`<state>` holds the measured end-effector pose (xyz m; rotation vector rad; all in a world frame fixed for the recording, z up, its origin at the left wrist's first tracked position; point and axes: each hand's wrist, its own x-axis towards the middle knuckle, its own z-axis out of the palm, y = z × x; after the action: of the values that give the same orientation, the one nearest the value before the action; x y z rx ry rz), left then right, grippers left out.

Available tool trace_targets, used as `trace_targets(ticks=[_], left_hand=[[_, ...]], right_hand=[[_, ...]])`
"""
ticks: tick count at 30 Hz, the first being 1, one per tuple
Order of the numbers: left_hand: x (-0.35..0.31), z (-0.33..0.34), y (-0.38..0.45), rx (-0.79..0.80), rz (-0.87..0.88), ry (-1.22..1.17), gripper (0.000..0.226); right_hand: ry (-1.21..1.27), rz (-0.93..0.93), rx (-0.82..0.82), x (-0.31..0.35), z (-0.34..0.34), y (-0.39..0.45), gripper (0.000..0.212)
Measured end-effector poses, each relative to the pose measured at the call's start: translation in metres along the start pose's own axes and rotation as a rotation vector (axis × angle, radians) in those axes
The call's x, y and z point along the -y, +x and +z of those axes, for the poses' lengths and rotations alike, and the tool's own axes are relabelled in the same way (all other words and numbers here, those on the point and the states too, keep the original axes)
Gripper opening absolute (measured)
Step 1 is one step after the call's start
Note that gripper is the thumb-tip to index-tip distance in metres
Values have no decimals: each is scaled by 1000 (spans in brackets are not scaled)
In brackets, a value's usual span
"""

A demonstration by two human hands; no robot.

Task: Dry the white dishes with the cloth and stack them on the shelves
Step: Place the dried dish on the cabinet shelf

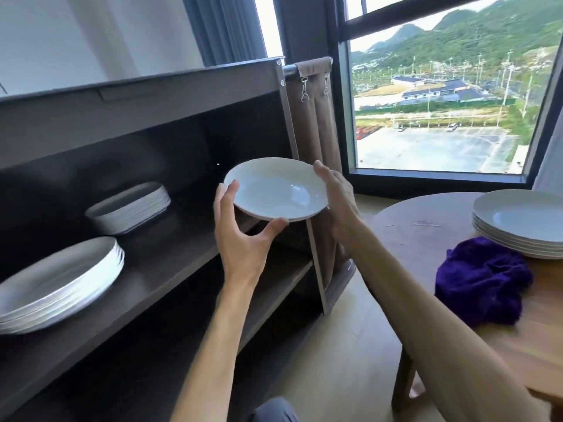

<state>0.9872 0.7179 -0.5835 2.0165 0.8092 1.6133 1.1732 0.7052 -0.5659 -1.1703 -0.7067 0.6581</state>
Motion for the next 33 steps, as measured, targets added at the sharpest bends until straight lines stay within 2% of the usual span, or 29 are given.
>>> trace_targets(ticks=[2,6,12,17,19,22,26,30,33], left_hand=[[-2,-26,0,-67,7,49,94],[-5,-87,-3,-232,-24,179,85],[-3,-172,-16,-370,-45,287,88],[7,-222,-15,-497,-68,332,96],[12,-238,-12,-536,-98,338,99],[21,-253,-8,-584,-162,350,96],[33,-265,-7,-603,-194,323,94],[44,-275,-11,-634,-235,296,85],[54,-283,-15,-635,-261,305,79]], right_hand=[[-5,-5,102,3,20,-8,68],[81,22,292,7,79,-29,63],[130,76,478,0,175,-64,69],[211,100,611,-8,240,-81,44],[206,114,664,-8,263,-84,46],[176,136,699,-9,287,-87,50],[180,181,698,-20,309,-94,36],[210,228,676,-32,331,-101,68],[188,217,664,-41,344,-101,66]])
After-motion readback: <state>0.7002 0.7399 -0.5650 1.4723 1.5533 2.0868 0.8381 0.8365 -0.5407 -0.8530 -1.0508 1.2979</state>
